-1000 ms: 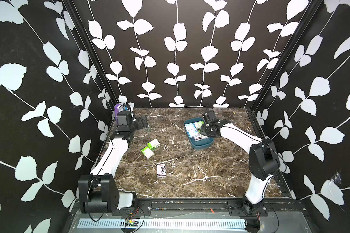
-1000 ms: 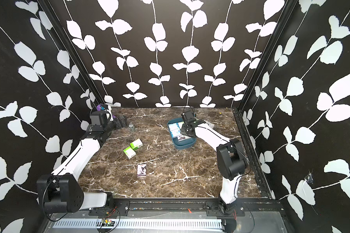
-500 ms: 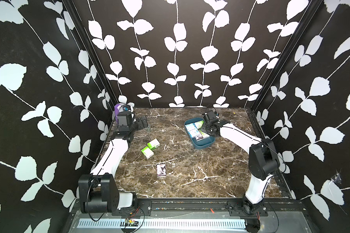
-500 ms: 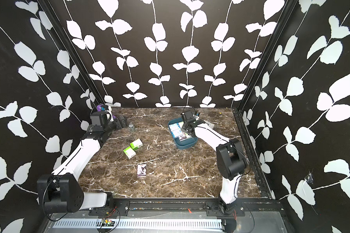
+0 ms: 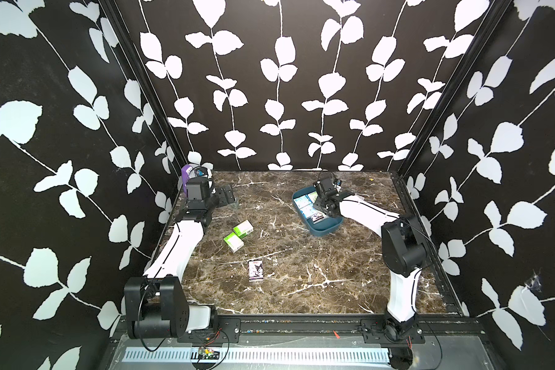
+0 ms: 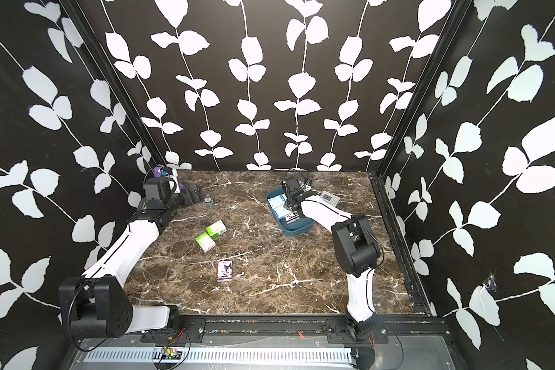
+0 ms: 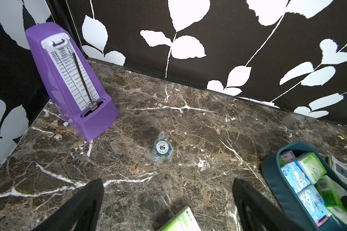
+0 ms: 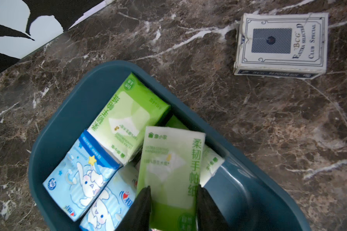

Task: Put the pocket tissues into the storage box
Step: Place the pocket tissues in the storage box.

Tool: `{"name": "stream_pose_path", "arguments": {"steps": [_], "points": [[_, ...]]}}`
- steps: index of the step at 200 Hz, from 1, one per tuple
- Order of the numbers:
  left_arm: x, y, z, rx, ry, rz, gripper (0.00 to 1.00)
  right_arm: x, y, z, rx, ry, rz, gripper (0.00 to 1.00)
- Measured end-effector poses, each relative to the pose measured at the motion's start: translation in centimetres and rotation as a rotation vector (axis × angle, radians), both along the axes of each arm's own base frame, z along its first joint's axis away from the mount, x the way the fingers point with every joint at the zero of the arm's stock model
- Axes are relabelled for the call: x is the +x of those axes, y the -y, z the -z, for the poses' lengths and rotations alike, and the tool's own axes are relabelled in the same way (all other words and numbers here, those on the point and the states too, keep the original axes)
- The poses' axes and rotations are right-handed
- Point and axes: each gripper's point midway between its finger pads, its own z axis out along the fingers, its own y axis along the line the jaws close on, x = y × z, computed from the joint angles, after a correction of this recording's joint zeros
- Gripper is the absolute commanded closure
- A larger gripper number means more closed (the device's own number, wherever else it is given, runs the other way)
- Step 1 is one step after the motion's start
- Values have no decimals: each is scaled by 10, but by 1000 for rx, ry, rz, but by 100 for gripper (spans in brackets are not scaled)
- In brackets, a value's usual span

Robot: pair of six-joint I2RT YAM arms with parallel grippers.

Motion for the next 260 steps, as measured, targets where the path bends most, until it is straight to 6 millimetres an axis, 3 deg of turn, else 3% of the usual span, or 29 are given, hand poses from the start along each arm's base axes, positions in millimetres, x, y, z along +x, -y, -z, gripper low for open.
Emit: {"name": "stream_pose_path", "arguments": {"steps": [58,110,176,210,233,260], "points": [[0,0,0,4,-1,0,1,5,-10,-3,35,17,-27,27],[0,0,0,5,-1,-1,1,2,-20,-15,75,17,-88,20],[0,0,0,4,0,0,1,-14,-18,-69,11,77,-264,35],[0,0,0,2,-1,3,1,-24,-15,-59,-116,23,-451,51],[0,0,0,2,-1,3,1,-24,-10,-53,-151,-8,-563,50],[0,0,0,2,-1,2,1,-9,-6,-51,-187,-26,-677,51]]}}
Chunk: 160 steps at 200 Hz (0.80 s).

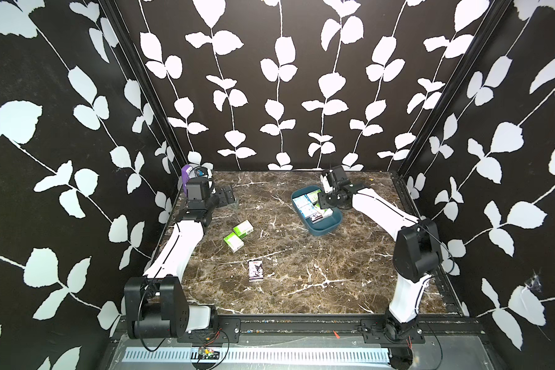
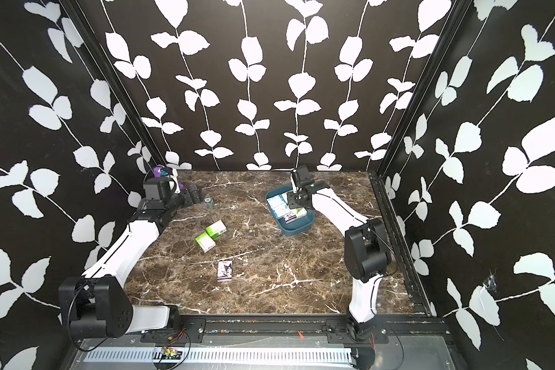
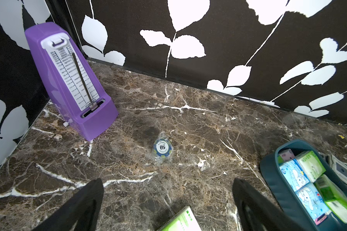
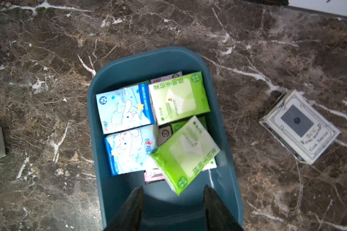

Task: Put the pocket tissues into the storage box
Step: Place the pocket tissues in the storage box.

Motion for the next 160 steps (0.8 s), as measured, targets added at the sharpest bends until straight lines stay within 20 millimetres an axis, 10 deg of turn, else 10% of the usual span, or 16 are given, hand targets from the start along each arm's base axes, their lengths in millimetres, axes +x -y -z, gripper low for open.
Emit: {"name": "stream_pose_path", "arguments": {"steps": [160], "points": [[0,0,0,-3,0,-3,1,-1,-7,37,-148,-103,-279,60]]}}
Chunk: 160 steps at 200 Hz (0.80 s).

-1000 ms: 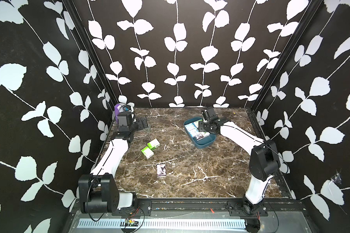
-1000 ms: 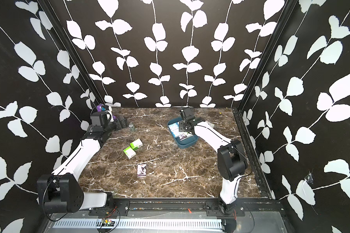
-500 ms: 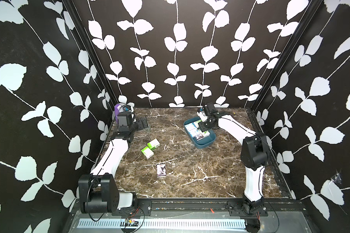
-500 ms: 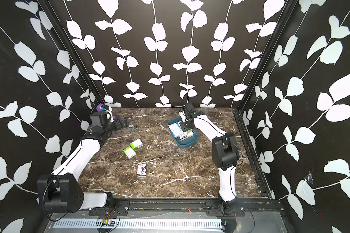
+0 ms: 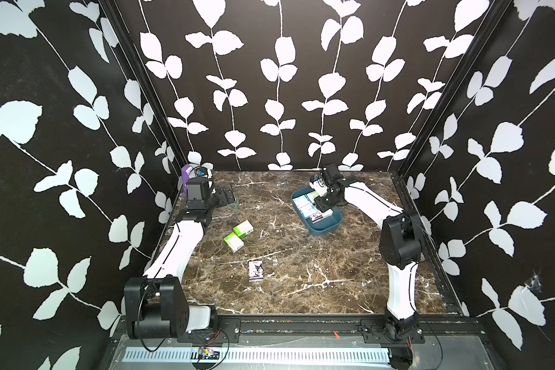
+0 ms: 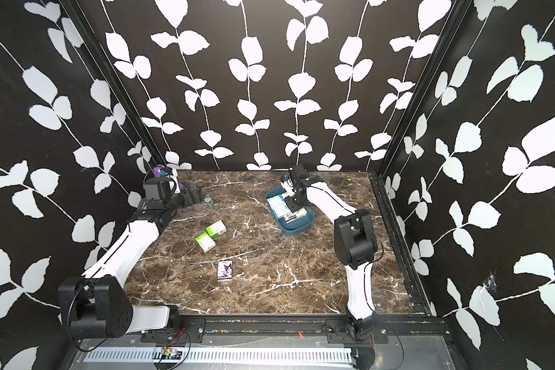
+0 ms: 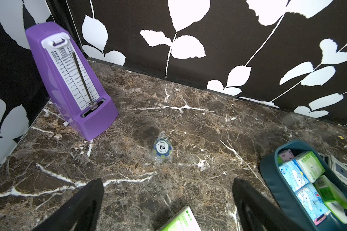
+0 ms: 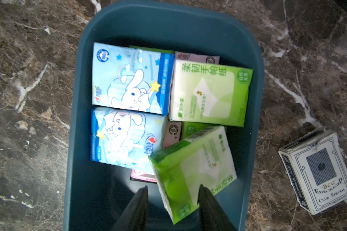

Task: Put the pocket tissues into the storage box
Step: Place the pocket tissues in the storage box, then move the storage box to the center of the board.

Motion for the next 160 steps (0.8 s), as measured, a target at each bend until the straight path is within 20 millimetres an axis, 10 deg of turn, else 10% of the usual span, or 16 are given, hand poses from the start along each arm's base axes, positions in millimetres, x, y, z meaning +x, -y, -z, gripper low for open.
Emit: {"name": "stream_pose_path", "arguments": {"steps": [160], "points": [[0,-1,0,2,-1,-3,1,27,13,16,-30,45,238,87]]}}
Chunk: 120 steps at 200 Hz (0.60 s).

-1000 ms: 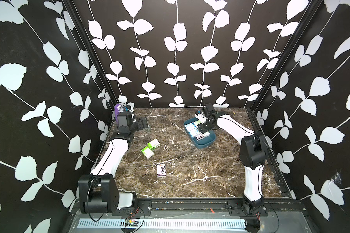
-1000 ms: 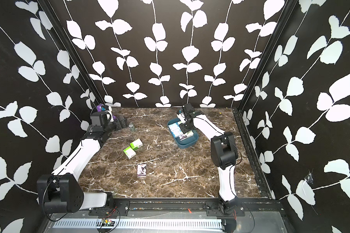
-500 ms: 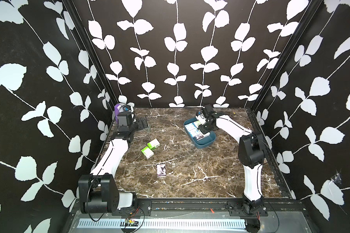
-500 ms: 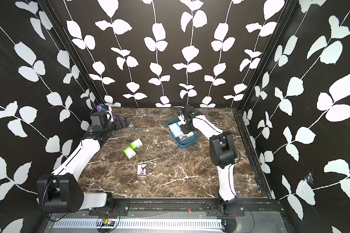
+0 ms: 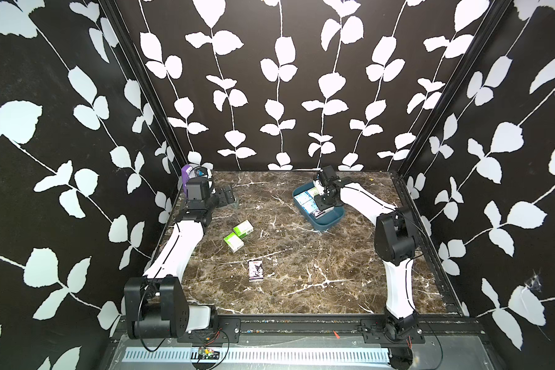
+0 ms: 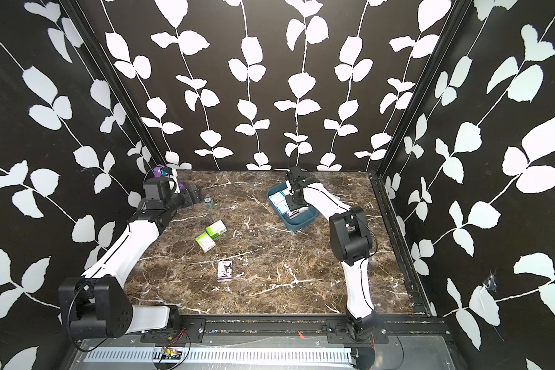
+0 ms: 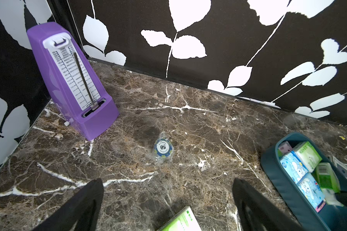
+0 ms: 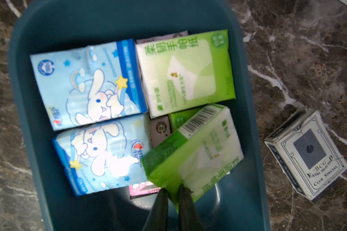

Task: Put the pocket tissues into the storage box
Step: Move the storage box to the center of the board.

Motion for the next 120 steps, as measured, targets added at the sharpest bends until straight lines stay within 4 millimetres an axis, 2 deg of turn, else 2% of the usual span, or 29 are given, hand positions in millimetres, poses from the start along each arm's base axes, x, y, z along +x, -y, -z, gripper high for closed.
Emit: {"name": "stream_pose_path", "arguments": {"steps": [32,120], "points": [[0,0,0,1,0,-1,1,8,-1,3,15,10,45,86],[-1,-2,2,12,-7,-6,1,50,-13,5,62,68,149,84]]}}
